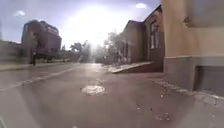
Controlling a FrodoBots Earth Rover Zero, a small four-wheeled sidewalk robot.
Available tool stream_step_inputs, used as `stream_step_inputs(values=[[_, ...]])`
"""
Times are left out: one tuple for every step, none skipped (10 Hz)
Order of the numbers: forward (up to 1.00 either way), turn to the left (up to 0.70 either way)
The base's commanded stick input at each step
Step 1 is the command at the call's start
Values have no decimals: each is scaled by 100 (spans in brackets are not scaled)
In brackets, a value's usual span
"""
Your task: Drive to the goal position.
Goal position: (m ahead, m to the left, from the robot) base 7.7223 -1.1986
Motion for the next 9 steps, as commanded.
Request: stream_step_inputs(values=[[70,7],[70,2],[70,0],[70,0],[70,0],[70,0],[70,0],[70,0],[70,0]])
